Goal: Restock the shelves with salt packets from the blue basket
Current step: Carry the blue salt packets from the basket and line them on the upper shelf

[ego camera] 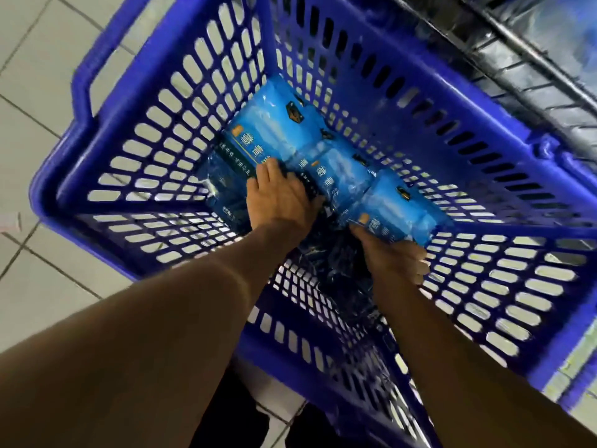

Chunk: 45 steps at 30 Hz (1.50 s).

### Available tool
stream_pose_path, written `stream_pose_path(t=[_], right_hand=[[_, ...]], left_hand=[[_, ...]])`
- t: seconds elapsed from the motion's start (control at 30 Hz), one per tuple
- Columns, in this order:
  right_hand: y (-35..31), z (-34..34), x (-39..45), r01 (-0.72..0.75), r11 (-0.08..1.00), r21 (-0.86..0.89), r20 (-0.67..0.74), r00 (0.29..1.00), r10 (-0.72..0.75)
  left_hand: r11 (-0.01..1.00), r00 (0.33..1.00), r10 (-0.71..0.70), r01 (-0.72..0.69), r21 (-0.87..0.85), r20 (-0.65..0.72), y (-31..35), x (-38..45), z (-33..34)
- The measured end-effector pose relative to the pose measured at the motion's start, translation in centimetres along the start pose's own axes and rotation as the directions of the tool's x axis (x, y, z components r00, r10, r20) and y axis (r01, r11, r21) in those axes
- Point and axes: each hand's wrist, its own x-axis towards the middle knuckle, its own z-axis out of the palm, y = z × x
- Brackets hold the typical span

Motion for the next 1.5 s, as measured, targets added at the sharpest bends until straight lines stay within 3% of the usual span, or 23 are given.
stream_pose_path(t=[0.1,0.23,0.33,0.4,0.53,0.63,0.77,1.0,1.13,1.2,1.27,1.33,1.4,1.5], right_hand=[[-0.4,0.0,-0.6,-0.052,0.998,-0.028,-0.031,0.998,0.051],[-0.1,-0.9,-0.1,-0.022,0.991,0.136,0.081,0.997,0.011],[0.6,-1.5,0.3,0.0,0.909,0.417,0.183,0.979,-0.085],[1.2,-1.7,0.4,-0.011,0.88,0.475,0.229,0.967,-0.112],[1.7,-2.2,0.0,0.039,0.898,0.439,0.274,0.946,-0.175],[2.1,-3.6,-1.3,-0.067,0.861,0.504,0.423,0.888,-0.178],[3.1,-7.0,-4.8,-0.096,0.861,0.5,0.502,0.842,-0.198],[2.9,-16.3,-16.4,-0.126,0.727,0.674,0.53,0.768,-0.358],[1.3,-21.9,-24.0,-0.125,0.702,0.701,0.505,0.782,-0.366],[0.2,-24.9,-28.3,-0.17,0.685,0.709,0.544,0.749,-0.377],[-1.1,-28.4,-32.6,-0.212,0.672,0.71,0.594,0.692,-0.409],[-2.1,-31.7,-36.6,-0.133,0.665,0.735,0.552,0.687,-0.473],[-2.6,-34.5,-40.1,0.006,0.674,0.738,0.485,0.69,-0.537],[-2.4,-38.3,-44.2,0.1,0.668,0.737,0.431,0.692,-0.579]], left_hand=[[0.98,0.984,-0.013,0.048,-0.192,0.178,0.8,-0.2,0.0],[0.787,0.902,-0.036,0.291,-0.545,0.429,0.6,1.6,-0.7],[0.686,0.801,0.053,0.405,-0.604,0.596,0.0,2.1,-1.2],[0.642,0.758,0.075,0.46,-0.614,0.647,0.1,1.6,-1.0],[0.37,0.754,0.104,0.576,-0.729,0.648,0.4,0.2,-1.4],[0.226,0.742,0.146,0.619,-0.752,0.655,-0.3,-1.7,-2.7],[0.117,0.716,0.198,0.661,-0.741,0.67,-2.2,-6.1,-6.1],[0.035,0.705,0.355,0.646,-0.762,0.614,-6.7,-16.7,-17.9],[-0.104,0.735,0.412,0.625,-0.774,0.538,-7.9,-22.6,-26.0],[-0.099,0.768,0.412,0.572,-0.814,0.49,-8.2,-25.3,-30.1],[0.022,0.833,0.36,0.442,-0.897,0.419,-8.2,-27.6,-34.2],[0.118,0.878,0.35,0.305,-0.945,0.327,-8.0,-30.1,-38.3],[0.177,0.894,0.371,0.199,-0.964,0.253,-7.8,-32.8,-42.0],[0.273,0.907,0.387,0.06,-0.96,0.166,-7.2,-36.7,-46.7]])
